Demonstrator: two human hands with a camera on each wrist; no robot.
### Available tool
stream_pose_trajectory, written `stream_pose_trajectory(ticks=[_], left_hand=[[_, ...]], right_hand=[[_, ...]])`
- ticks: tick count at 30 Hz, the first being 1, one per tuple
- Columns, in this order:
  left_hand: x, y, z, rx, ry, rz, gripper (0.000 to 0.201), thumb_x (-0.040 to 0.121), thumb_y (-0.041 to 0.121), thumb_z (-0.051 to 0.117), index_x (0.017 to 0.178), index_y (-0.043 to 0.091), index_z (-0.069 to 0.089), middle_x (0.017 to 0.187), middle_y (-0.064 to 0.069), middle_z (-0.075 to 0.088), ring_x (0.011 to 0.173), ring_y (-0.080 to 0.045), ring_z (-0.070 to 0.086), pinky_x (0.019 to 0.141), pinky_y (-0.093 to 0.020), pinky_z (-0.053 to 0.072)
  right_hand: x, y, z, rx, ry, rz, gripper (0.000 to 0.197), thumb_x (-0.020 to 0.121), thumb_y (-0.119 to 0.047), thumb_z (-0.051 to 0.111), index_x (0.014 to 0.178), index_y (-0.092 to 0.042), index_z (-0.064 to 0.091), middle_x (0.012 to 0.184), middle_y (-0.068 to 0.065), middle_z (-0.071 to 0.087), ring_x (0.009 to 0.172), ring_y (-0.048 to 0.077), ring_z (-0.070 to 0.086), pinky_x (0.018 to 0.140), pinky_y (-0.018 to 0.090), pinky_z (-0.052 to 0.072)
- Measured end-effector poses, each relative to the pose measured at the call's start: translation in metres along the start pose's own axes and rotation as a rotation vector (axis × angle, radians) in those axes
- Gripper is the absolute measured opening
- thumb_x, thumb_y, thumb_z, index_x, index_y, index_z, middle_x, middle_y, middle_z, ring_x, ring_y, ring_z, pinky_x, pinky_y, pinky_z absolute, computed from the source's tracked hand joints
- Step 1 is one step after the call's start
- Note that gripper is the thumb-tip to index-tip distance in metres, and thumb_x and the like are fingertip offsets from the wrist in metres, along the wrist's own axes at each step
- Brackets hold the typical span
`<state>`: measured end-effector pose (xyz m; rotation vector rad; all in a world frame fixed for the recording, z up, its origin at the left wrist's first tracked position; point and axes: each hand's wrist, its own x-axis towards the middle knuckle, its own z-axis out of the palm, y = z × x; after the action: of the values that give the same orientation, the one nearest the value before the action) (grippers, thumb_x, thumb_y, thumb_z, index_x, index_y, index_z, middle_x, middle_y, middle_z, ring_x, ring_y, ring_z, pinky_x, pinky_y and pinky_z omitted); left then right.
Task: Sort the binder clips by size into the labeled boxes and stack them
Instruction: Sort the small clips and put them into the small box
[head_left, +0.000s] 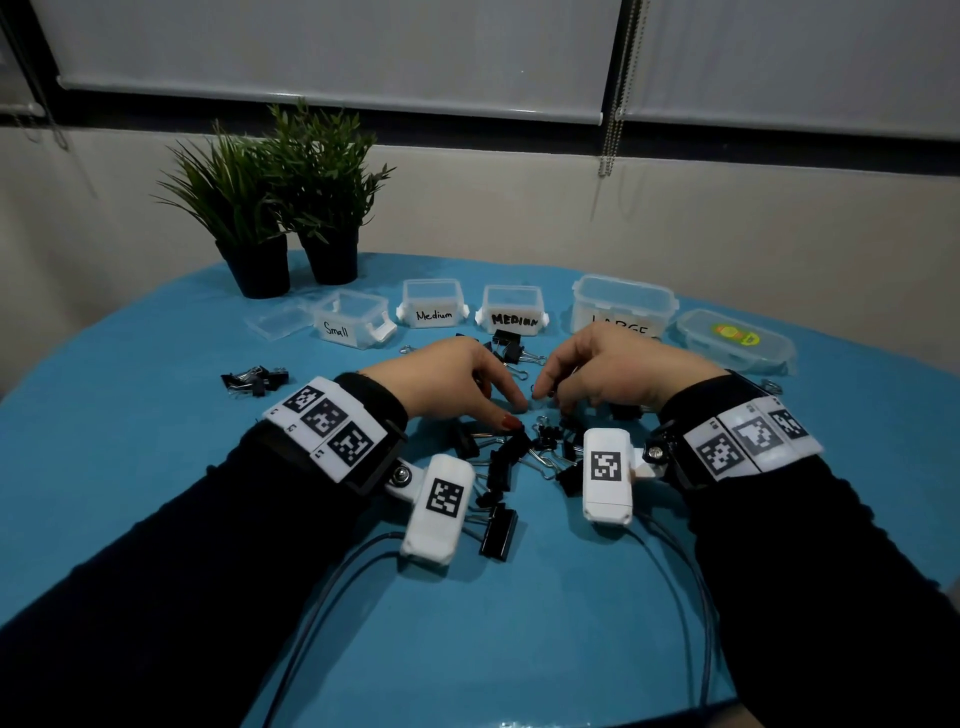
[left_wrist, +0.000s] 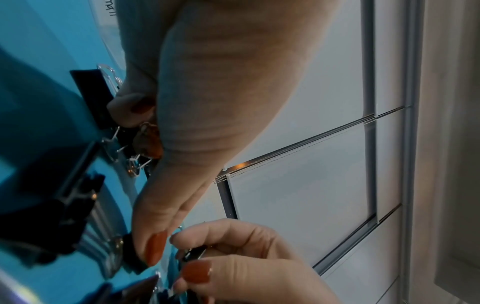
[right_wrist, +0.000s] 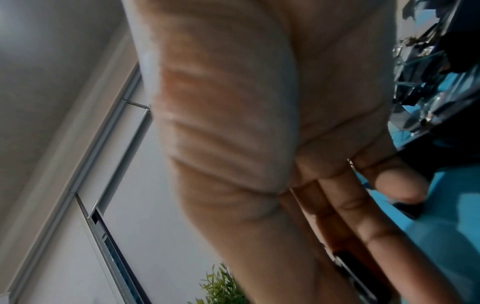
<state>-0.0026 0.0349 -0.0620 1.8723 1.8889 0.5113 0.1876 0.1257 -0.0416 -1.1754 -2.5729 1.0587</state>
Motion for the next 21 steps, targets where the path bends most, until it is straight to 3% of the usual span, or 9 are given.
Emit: stream_pose_trajectory(ticks=[2, 5, 9, 12, 14, 17, 19, 21], left_hand=[[0.0, 0.0, 0.0, -0.002, 0.006, -0.021, 0.021, 0.073, 0.041, 0.087, 0.091, 0.038, 0.079, 0.073, 0.012, 0.055, 0.064, -0.006, 0.049, 0.063, -0.024, 0.04], [0.001, -0.001, 0.001, 0.011, 0.011, -0.068, 0.02, 0.072, 0.042, 0.088, 0.087, 0.033, 0.076, 0.077, 0.012, 0.056, 0.068, -0.006, 0.051, 0.065, -0.024, 0.04], [-0.001, -0.001, -0.001, 0.021, -0.004, -0.097, 0.026, 0.072, 0.045, 0.086, 0.085, 0.027, 0.075, 0.078, 0.01, 0.064, 0.071, -0.008, 0.056, 0.065, -0.024, 0.044], [0.0, 0.0, 0.0, 0.044, -0.02, -0.095, 0.026, 0.074, 0.046, 0.084, 0.085, 0.024, 0.075, 0.075, 0.013, 0.065, 0.069, -0.005, 0.057, 0.064, -0.022, 0.043], [0.0, 0.001, 0.001, 0.097, -0.042, -0.096, 0.026, 0.077, 0.048, 0.082, 0.083, 0.025, 0.074, 0.073, 0.013, 0.064, 0.07, -0.006, 0.056, 0.063, -0.022, 0.041], [-0.001, 0.003, 0.0, 0.154, -0.069, -0.082, 0.026, 0.081, 0.051, 0.077, 0.081, 0.026, 0.07, 0.075, 0.012, 0.063, 0.07, -0.006, 0.054, 0.063, -0.024, 0.04], [-0.003, 0.008, 0.0, 0.174, -0.047, -0.075, 0.026, 0.089, 0.05, 0.068, 0.083, 0.025, 0.064, 0.082, 0.008, 0.064, 0.073, -0.009, 0.055, 0.065, -0.027, 0.042], [-0.002, 0.01, 0.0, 0.032, 0.01, -0.102, 0.027, 0.097, 0.046, 0.059, 0.087, 0.021, 0.059, 0.089, 0.003, 0.068, 0.075, -0.015, 0.056, 0.069, -0.029, 0.045]], right_hand=[[-0.001, -0.001, 0.0, -0.009, -0.029, -0.007, 0.017, 0.074, -0.015, 0.086, 0.09, -0.02, 0.081, 0.072, -0.003, 0.075, 0.054, 0.002, 0.062, 0.054, 0.019, 0.05], [0.0, 0.001, -0.001, -0.08, -0.07, -0.007, 0.03, 0.062, -0.032, 0.094, 0.089, -0.031, 0.081, 0.082, -0.009, 0.077, 0.084, 0.011, 0.07, 0.088, 0.036, 0.056], [0.004, 0.002, 0.002, -0.121, -0.087, -0.021, 0.022, 0.068, -0.028, 0.091, 0.087, -0.031, 0.081, 0.086, -0.008, 0.078, 0.095, 0.024, 0.071, 0.098, 0.046, 0.054], [0.005, 0.003, 0.005, -0.109, -0.076, -0.042, 0.014, 0.074, -0.018, 0.088, 0.085, -0.023, 0.079, 0.086, -0.005, 0.079, 0.085, 0.012, 0.073, 0.093, 0.033, 0.055], [0.006, 0.002, 0.007, -0.06, -0.027, -0.059, 0.014, 0.076, -0.013, 0.086, 0.087, -0.018, 0.079, 0.083, -0.003, 0.078, 0.074, 0.005, 0.07, 0.08, 0.024, 0.055], [0.006, -0.002, 0.01, 0.032, 0.055, -0.1, 0.013, 0.079, -0.007, 0.083, 0.09, -0.009, 0.077, 0.081, 0.004, 0.076, 0.054, -0.003, 0.06, 0.055, 0.012, 0.046], [0.007, -0.004, 0.012, 0.08, 0.087, -0.145, 0.014, 0.078, -0.004, 0.083, 0.089, -0.008, 0.075, 0.08, 0.009, 0.073, 0.055, 0.0, 0.056, 0.056, 0.013, 0.044], [0.008, -0.007, 0.015, 0.157, 0.102, -0.186, 0.02, 0.077, 0.0, 0.082, 0.091, -0.007, 0.072, 0.081, 0.016, 0.071, 0.065, 0.009, 0.058, 0.063, 0.019, 0.047]])
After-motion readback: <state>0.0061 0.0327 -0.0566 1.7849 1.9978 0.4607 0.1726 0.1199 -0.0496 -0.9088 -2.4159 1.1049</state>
